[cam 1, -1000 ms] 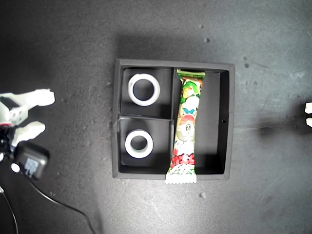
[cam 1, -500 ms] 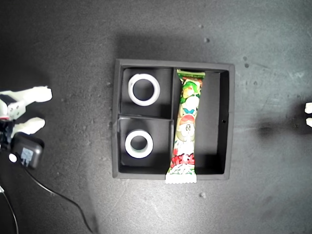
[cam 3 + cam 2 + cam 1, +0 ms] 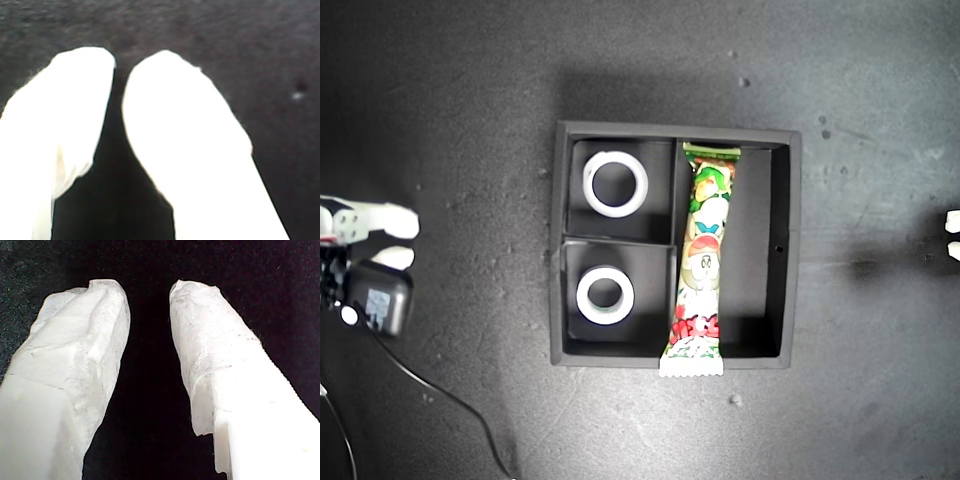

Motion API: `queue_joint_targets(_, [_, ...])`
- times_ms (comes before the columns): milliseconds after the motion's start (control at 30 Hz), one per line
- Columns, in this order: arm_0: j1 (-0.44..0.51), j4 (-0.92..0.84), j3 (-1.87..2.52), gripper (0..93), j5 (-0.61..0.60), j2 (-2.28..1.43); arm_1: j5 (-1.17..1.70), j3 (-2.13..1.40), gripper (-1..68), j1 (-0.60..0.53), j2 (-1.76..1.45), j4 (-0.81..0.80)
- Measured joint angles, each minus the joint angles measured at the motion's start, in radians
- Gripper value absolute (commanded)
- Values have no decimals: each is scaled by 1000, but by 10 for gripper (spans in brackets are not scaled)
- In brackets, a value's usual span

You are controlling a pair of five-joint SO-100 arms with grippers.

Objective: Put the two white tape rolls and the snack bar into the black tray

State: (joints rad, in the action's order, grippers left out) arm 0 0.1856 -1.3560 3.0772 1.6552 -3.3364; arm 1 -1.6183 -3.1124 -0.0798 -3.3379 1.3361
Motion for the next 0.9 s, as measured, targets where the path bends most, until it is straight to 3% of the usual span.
queue_joint_targets(367, [0, -2, 0, 52, 11, 0, 0, 0, 54, 0, 0, 0])
queue_joint_targets(633, [-46, -2, 0, 52, -209, 0, 0, 0, 54, 0, 0, 0])
queue_joint_targets(767, [-58, -2, 0, 52, -196, 0, 0, 0, 54, 0, 0, 0])
queue_joint_targets(900, [-61, -2, 0, 52, -290, 0, 0, 0, 54, 0, 0, 0])
